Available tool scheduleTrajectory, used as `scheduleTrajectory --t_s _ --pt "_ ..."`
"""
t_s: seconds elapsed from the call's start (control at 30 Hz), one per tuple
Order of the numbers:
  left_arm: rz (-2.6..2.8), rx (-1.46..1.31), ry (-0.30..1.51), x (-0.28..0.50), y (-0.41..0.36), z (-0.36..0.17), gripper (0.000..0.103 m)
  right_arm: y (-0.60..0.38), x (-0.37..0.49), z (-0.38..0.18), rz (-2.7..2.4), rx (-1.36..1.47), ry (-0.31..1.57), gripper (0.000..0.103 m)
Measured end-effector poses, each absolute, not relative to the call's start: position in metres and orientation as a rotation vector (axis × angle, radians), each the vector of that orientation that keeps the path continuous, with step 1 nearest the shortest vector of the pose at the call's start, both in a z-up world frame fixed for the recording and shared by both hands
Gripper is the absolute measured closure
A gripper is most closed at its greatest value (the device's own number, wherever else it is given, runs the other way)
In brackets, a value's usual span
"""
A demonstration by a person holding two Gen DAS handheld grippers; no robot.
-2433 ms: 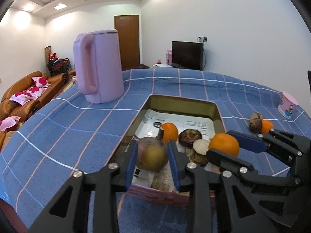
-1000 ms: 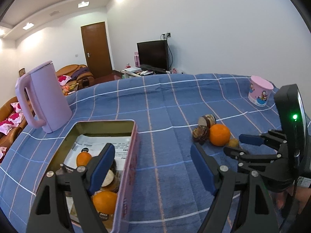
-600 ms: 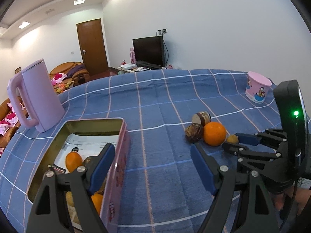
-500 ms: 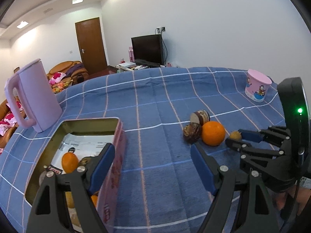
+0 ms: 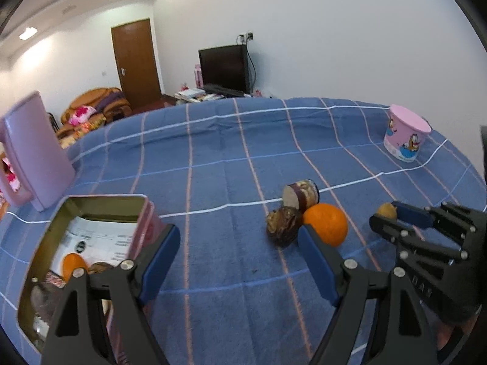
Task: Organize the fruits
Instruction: 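Grasp a small brown fruit with the right tool while the left tool grasps a dark brown rough fruit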
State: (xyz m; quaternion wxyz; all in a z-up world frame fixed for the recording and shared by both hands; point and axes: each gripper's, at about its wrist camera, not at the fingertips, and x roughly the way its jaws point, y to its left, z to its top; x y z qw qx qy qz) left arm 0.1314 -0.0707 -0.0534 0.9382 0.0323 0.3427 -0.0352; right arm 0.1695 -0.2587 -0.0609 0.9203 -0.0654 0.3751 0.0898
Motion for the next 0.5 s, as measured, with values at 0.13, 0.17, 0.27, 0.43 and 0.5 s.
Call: scheduleTrajectory --t_s 0.13,0.17,0.27,0.43,0.5 --pt "-0.086 0.070 0.724 0.141 -0.075 -0.058 0.021 -0.258 0.166 -0.059 0.189 -0.136 0.762 0.072" --pt "-0.085 0.077 0.726 0.142 -0.077 -0.059 0.021 -0.258 0.165 -0.059 0.191 -0.134 0.757 0.072" --pt "-0.106 0.086 0.733 0.144 -0.082 -0.062 0.022 -0.260 0.165 -0.059 0.191 -0.130 0.755 0.072" --pt "-0.121 0.088 0.770 0.157 -0.087 -0.067 0.025 -0.258 0.163 -0.059 0.186 -0.138 0.750 0.072" --pt "-0.123 0.085 0.779 0.160 -0.086 -0.070 0.026 -0.258 0.163 -0.058 0.185 -0.138 0.750 0.072"
